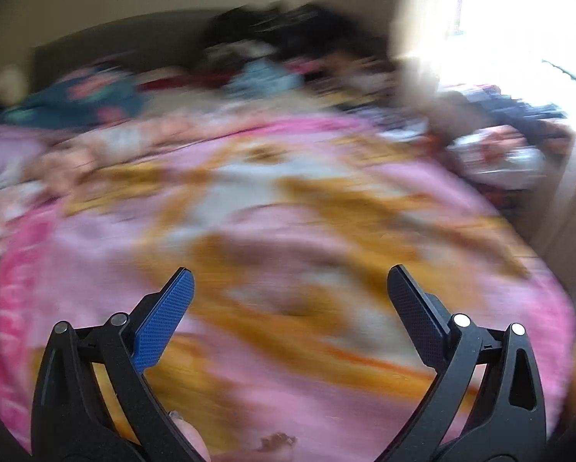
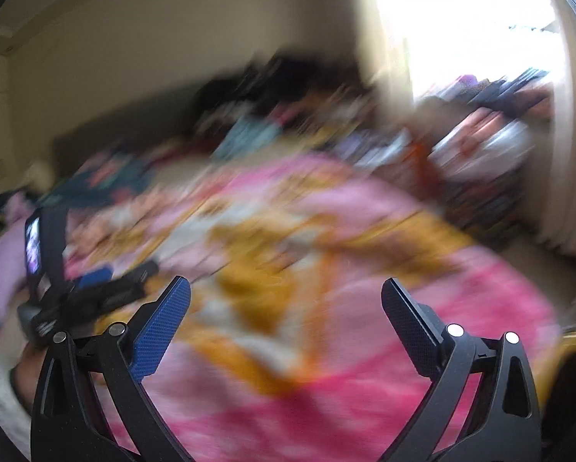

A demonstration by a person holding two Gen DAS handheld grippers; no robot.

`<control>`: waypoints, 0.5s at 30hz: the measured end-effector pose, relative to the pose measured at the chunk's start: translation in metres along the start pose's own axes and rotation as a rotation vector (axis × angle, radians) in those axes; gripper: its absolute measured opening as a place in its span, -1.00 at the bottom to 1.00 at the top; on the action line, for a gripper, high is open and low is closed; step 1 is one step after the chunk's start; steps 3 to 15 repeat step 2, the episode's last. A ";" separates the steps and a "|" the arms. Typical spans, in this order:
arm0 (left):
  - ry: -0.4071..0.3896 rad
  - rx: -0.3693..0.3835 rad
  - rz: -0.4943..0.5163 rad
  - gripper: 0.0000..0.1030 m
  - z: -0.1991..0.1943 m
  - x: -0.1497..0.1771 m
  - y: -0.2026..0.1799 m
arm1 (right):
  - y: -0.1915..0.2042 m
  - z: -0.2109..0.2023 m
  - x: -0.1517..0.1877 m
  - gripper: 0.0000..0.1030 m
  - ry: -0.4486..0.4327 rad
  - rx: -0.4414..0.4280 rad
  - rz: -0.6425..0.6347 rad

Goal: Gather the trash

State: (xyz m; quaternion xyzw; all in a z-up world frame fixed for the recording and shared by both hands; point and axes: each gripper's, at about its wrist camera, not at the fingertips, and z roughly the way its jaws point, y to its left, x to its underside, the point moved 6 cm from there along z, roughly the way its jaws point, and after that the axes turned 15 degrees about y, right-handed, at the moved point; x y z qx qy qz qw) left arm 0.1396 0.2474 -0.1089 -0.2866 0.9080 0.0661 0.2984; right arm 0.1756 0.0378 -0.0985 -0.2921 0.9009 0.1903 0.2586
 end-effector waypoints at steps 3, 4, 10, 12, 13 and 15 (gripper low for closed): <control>0.081 -0.078 -0.049 0.79 0.036 -0.005 0.034 | 0.025 0.071 -0.003 0.88 0.146 0.000 -0.022; 0.081 -0.078 -0.049 0.79 0.036 -0.005 0.034 | 0.025 0.071 -0.003 0.88 0.146 0.000 -0.022; 0.081 -0.078 -0.049 0.79 0.036 -0.005 0.034 | 0.025 0.071 -0.003 0.88 0.146 0.000 -0.022; 0.081 -0.078 -0.049 0.79 0.036 -0.005 0.034 | 0.025 0.071 -0.003 0.88 0.146 0.000 -0.022; 0.081 -0.078 -0.049 0.79 0.036 -0.005 0.034 | 0.025 0.071 -0.003 0.88 0.146 0.000 -0.022; 0.081 -0.078 -0.049 0.79 0.036 -0.005 0.034 | 0.025 0.071 -0.003 0.88 0.146 0.000 -0.022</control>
